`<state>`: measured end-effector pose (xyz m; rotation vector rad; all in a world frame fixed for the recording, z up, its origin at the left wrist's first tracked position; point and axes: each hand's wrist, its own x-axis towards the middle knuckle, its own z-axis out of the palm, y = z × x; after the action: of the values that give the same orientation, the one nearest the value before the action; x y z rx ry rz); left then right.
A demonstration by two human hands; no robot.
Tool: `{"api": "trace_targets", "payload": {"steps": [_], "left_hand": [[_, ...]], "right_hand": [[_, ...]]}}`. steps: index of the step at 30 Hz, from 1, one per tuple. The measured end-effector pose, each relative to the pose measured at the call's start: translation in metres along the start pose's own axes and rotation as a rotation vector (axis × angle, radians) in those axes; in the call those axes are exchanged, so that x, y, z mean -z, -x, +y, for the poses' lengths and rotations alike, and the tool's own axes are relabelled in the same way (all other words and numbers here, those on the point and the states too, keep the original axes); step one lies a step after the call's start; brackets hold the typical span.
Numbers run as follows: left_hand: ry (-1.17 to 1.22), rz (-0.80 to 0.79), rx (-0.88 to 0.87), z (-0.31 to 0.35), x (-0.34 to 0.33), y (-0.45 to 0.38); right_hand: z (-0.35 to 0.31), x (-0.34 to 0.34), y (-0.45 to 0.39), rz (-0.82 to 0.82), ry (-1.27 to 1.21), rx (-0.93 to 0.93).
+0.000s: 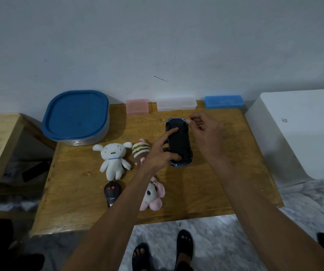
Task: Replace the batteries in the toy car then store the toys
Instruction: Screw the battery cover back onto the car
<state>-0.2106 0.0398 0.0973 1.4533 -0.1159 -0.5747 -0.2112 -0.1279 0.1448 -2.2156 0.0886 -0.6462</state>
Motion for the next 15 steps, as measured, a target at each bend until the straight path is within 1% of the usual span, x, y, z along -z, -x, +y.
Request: {"api": "trace_targets", "payload": {"steps": [4, 7, 11, 15], "left_hand": [[-0.001, -0.008, 0.007, 0.0005, -0.002, -0.0011], [0.003, 0.0, 0.016, 0.0009, -0.0043, -0.0017], [0.015, -0.002, 0.015, -0.0008, -0.006, -0.0004], [0.01, -0.013, 0.015, 0.0019, -0.0059, 0.0002]], "right_hand": [[0.0003, -0.0016, 0.0035, -0.001, -0.005, 0.036], [-0.0001, -0.0051, 0.0023, -0.001, -0.009, 0.017], [0.0026, -0.0063, 0.0005, 0.038, 0.005, -0.024], [0.0054, -0.0062, 0.0024, 0.039, 0.007, -0.026]]}}
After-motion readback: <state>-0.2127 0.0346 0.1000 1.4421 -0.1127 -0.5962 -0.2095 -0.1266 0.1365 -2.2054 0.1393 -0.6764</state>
